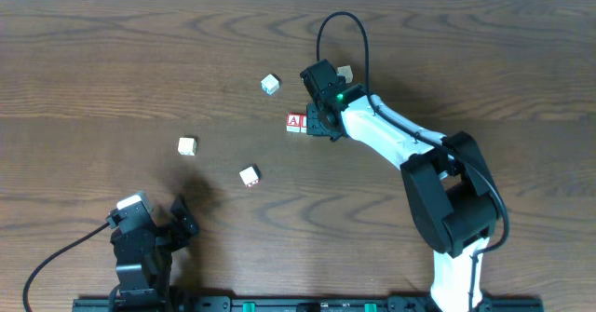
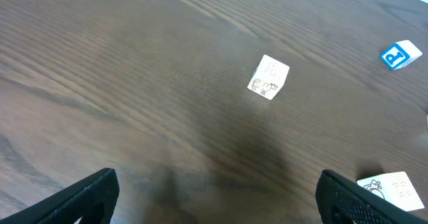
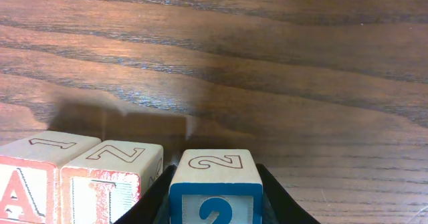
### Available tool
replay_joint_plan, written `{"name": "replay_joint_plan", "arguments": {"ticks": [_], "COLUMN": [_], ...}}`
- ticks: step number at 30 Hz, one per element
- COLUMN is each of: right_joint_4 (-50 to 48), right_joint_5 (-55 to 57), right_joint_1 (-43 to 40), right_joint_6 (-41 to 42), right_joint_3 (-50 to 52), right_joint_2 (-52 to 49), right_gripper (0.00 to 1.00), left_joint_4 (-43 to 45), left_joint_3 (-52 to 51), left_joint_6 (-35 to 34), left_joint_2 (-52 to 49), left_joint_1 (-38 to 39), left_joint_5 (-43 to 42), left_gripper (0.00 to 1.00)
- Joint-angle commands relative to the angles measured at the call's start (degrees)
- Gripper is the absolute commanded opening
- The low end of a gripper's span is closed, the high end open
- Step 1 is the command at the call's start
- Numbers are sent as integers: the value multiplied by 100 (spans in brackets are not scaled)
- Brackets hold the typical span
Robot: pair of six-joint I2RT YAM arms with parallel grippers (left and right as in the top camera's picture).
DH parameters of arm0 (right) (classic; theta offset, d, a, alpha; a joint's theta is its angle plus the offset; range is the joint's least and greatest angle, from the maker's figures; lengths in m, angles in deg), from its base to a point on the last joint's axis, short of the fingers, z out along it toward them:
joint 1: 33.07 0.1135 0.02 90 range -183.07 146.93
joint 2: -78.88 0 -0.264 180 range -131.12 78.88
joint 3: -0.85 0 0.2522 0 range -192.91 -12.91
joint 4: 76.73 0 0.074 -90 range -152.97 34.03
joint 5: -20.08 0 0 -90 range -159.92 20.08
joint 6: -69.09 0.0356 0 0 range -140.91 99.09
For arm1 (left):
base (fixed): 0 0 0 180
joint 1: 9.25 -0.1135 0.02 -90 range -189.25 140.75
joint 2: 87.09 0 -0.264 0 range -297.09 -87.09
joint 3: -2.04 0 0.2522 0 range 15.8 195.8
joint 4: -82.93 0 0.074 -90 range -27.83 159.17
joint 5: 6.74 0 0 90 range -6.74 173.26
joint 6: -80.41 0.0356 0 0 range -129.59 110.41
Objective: Spell out Ai2
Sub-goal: 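Lower the '2' block beside the 'I' block and open right gripper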
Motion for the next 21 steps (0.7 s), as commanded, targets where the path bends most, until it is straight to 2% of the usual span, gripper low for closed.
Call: {"name": "replay_joint_plan", "arguments": {"ticks": [1,8,14,16,21], "right_joint_4": [-15,-15,-17,-17,-20], "right_joint_5": [-22,-22,-22,-22,-22], "right_joint_1": [33,33,33,33,33], "right_joint_6": [-66,-66,-66,-66,-66], "right_joint_3": [-92,-92,-92,-92,-92], "right_joint_2": [-122,-122,-122,-122,-122], "right_gripper": [15,28,32,36,37], "left_joint_4": [-9,-9,-9,-9,-9], "left_joint_3": [-61,-61,-61,-61,-61], "left_joint_6": [44,44,44,44,44], "left_joint_2": [33,33,33,33,33], "left_joint_1": [-35,-35,-35,-35,-35], "left_joint_5": [-4,-4,-4,-4,-4], "left_gripper": [95,95,95,95,95]}}
